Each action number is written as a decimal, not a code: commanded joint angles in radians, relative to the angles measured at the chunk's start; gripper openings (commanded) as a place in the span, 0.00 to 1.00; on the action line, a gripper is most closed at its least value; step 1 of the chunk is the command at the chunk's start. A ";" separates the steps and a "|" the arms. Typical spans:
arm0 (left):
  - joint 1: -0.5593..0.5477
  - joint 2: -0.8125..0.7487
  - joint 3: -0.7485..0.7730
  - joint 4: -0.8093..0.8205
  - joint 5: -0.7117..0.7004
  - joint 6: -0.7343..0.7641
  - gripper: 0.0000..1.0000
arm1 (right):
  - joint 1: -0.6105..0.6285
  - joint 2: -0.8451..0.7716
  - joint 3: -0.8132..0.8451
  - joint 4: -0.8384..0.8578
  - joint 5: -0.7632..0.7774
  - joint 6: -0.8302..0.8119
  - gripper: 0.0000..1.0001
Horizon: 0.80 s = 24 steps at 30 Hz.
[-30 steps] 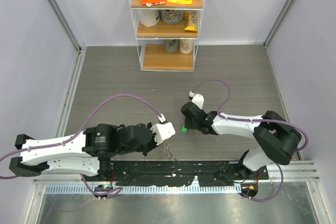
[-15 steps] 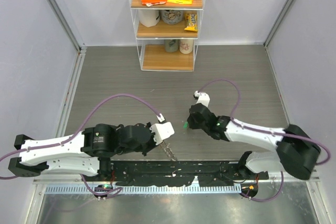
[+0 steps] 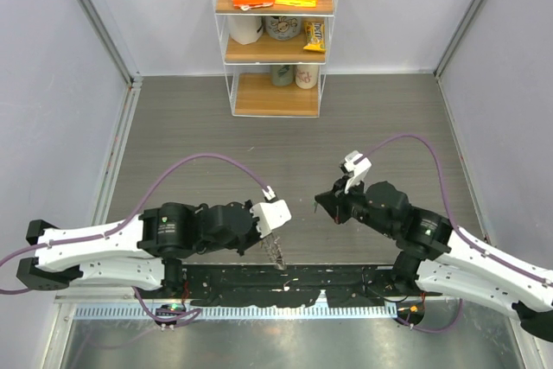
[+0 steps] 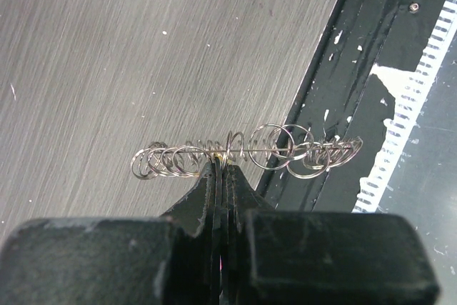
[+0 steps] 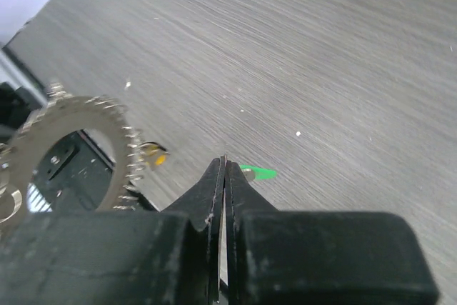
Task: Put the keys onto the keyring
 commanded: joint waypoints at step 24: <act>-0.004 -0.010 0.074 0.076 -0.004 0.020 0.00 | 0.298 0.147 0.347 -0.114 -0.254 -0.341 0.05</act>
